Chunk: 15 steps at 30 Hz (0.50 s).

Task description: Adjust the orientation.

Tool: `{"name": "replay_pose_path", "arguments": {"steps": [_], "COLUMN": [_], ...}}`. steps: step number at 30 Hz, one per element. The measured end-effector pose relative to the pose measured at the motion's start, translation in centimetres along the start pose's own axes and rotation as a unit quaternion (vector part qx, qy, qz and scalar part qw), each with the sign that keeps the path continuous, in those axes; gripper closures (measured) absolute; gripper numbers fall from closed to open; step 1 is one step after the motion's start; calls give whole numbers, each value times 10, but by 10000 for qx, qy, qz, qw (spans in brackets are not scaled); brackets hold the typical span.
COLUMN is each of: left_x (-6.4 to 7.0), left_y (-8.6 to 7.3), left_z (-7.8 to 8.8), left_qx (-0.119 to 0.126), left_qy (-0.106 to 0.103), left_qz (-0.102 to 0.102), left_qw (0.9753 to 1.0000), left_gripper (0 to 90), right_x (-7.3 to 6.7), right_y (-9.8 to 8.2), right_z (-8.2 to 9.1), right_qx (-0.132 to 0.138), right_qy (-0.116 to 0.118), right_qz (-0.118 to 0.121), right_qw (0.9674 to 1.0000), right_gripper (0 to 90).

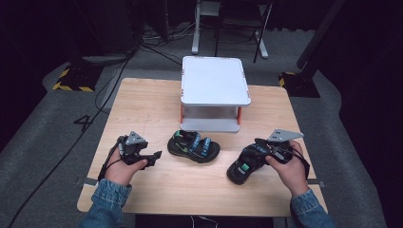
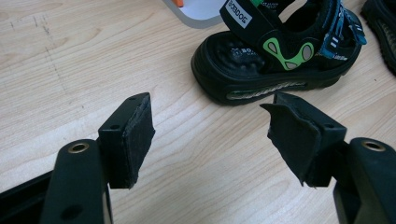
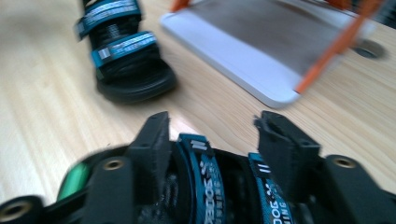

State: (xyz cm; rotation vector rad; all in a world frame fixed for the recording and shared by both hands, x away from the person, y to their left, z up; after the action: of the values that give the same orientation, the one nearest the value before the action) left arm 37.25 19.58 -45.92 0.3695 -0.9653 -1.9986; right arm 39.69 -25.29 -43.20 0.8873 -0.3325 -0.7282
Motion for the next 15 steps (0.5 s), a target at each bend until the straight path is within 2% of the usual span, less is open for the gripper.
{"name": "replay_pose_path", "arguments": {"steps": [3,4,6,8,9,12,15], "left_x": [1,1,3,3,3,3,3], "left_y": [2,3,5,6,7,7,6], "left_z": [-3,-5,-6,-7,-8,-9,-8], "left_qx": [-23,-33,-46,-30,-19,-57,-39], "left_qy": [-34,-63,-103,-132,-114,-109,-99], "left_qz": [-19,-30,-68,-72,-83,-78,-56], "left_qw": [10000,10000,9999,9999,9999,9999,9999], "left_gripper": [312,312,312,313,313,313,313], "right_x": [-6,-7,-7,-4,-4,-5,-3], "right_y": [-4,-10,-13,-20,-20,-19,-16], "right_z": [1,-3,-5,-9,-9,-8,-8], "right_qx": [-217,-486,-566,-693,-693,-619,-546], "right_qy": [-144,-276,-290,-61,-61,-72,26], "right_qz": [-132,-273,-326,-431,-431,-231,-93], "right_qw": [9996,9981,9974,9966,9966,9978,9985], "right_gripper": [462,497,524,664,664,677,680]}}
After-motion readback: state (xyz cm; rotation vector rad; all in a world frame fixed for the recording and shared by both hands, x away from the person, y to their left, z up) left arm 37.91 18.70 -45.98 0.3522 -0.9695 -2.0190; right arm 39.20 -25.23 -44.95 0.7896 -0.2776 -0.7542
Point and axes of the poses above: each handheld gripper's, and its own axes: z roughly backward along the jaws, y roughly out of its top, x roughly to its right, the point moved 2 cm from there along -z, roughly forward along the jaws, and after that the axes turned 3 degrees about -z, right-handed, at the moved point
